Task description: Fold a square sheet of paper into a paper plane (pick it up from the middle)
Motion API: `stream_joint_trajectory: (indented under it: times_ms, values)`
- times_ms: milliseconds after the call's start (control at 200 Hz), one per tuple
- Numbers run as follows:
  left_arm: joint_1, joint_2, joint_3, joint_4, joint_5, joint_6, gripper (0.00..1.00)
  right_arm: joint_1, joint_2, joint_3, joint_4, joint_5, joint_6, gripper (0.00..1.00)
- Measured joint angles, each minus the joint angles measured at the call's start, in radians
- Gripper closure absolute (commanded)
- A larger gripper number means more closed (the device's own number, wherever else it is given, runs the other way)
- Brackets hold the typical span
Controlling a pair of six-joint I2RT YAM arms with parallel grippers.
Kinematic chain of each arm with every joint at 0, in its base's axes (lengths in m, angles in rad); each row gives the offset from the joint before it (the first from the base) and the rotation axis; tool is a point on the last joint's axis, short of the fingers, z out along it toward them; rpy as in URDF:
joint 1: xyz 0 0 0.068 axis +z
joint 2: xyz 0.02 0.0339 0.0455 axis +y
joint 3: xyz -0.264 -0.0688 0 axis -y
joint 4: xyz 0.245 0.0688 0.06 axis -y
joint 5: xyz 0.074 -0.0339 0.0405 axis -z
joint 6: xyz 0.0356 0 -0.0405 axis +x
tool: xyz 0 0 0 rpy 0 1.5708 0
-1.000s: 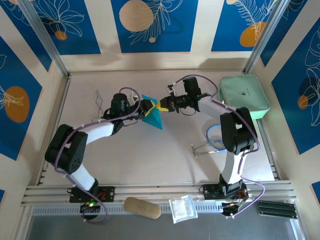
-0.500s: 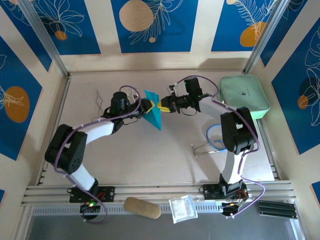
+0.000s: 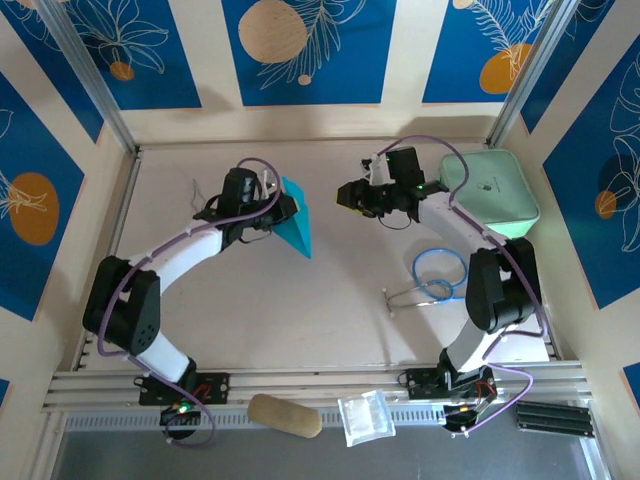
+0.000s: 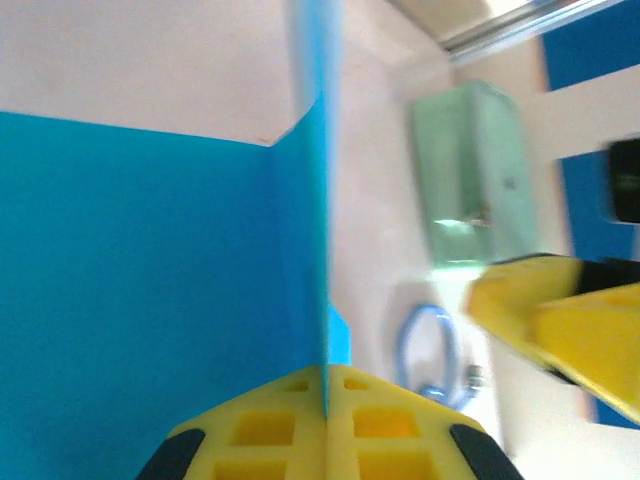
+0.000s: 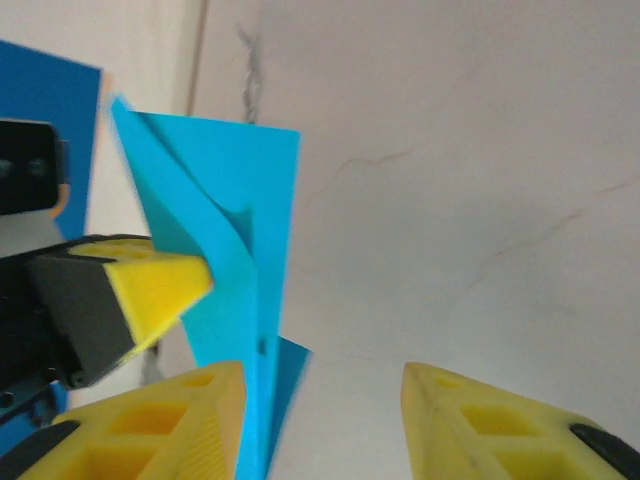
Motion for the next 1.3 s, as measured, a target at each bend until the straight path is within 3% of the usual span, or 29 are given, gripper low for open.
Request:
stream_joint_trajectory:
  times_ms: [165, 405, 735, 950, 1151, 1301]
  values:
    - [-0.05, 0.061, 0.238, -0.383, -0.319, 0.201, 0.94, -0.018, -0.047, -0.044, -0.031, 0.131, -0.039, 0.48]
    - [-0.158, 0.343, 0.505, -0.78, -0.804, 0.348, 0.95, -0.037, -0.051, -0.078, -0.052, 0.229, -0.041, 0.48]
    - [-0.22, 0.644, 0.703, -1.043, -1.175, 0.355, 0.94, -0.062, -0.053, -0.106, -0.055, 0.247, -0.039, 0.49]
    - [-0.226, 0.753, 0.761, -1.087, -1.212, 0.319, 0.86, -0.065, -0.053, -0.113, -0.055, 0.246, -0.029, 0.49]
    - [-0.239, 0.754, 0.764, -1.036, -1.067, 0.307, 0.69, -0.065, -0.053, -0.116, -0.055, 0.246, -0.024, 0.49]
    - [-0.267, 0.745, 0.767, -0.993, -0.932, 0.29, 0.64, -0.065, -0.047, -0.116, -0.055, 0.245, -0.018, 0.49]
